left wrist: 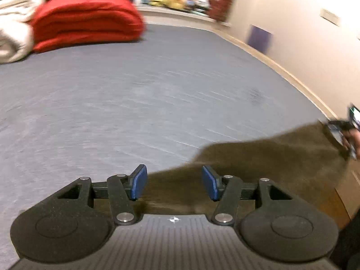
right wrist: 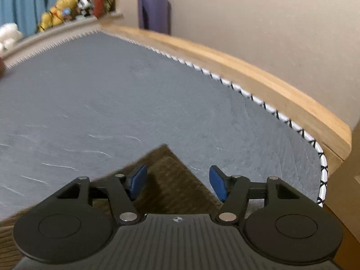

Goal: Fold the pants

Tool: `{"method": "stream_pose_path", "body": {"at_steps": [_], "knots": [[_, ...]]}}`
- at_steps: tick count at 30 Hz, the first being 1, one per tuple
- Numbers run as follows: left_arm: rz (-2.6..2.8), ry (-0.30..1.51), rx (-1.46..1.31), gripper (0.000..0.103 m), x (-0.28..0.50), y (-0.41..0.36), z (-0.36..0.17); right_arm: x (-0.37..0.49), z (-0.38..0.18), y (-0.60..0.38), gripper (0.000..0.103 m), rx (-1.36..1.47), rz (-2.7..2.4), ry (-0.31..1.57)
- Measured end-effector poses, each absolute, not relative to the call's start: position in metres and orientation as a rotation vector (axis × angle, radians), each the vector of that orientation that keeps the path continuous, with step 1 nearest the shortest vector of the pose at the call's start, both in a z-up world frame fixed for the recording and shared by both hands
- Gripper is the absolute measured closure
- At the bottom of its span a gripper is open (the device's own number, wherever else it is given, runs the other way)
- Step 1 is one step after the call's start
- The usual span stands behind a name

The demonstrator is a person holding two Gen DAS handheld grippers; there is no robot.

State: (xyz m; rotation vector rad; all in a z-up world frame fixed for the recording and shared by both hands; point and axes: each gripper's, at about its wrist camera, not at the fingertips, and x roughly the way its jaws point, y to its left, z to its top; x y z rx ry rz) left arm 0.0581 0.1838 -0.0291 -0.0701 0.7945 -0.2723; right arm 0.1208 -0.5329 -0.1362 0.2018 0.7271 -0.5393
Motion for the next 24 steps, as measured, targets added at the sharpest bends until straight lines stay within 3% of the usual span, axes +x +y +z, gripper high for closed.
{"method": "stream_pose_path", "body": {"at_steps": [1, 3, 5, 8, 10, 16, 21, 24], "knots": [[-0.239, 0.793, -0.082, 0.043, 0.061, 0.192, -0.03, 0.122, -0.139, -0.532, 0.041, 0.204, -0.533, 0.74], [-0.185, 0.794, -0.108, 0.043, 0.066, 0.206, -0.031, 0.125, -0.145, -0.531, 0.07, 0.207, -0.47, 0.757], [-0.143, 0.793, -0.132, 0.043, 0.071, 0.22, -0.032, 0.128, -0.138, -0.521, 0.083, 0.139, -0.437, 0.748], [-0.109, 0.784, -0.157, 0.043, 0.074, 0.232, -0.029, 0.126, -0.111, -0.518, 0.086, 0.145, -0.441, 0.611], [-0.099, 0.778, -0.173, 0.043, 0.076, 0.237, -0.028, 0.124, -0.099, -0.521, 0.097, 0.173, -0.511, 0.512], [-0.064, 0.78, -0.188, 0.044, 0.07, 0.253, -0.026, 0.151, -0.132, -0.517, 0.091, 0.124, -0.635, 0.628], [0.009, 0.78, -0.252, 0.044, 0.059, 0.286, -0.027, 0.129, -0.104, -0.504, 0.058, 0.104, -0.76, 0.534], [0.083, 0.806, -0.288, 0.04, 0.05, 0.307, -0.031, 0.113, -0.082, -0.5, 0.057, 0.16, -0.736, 0.489]]}}
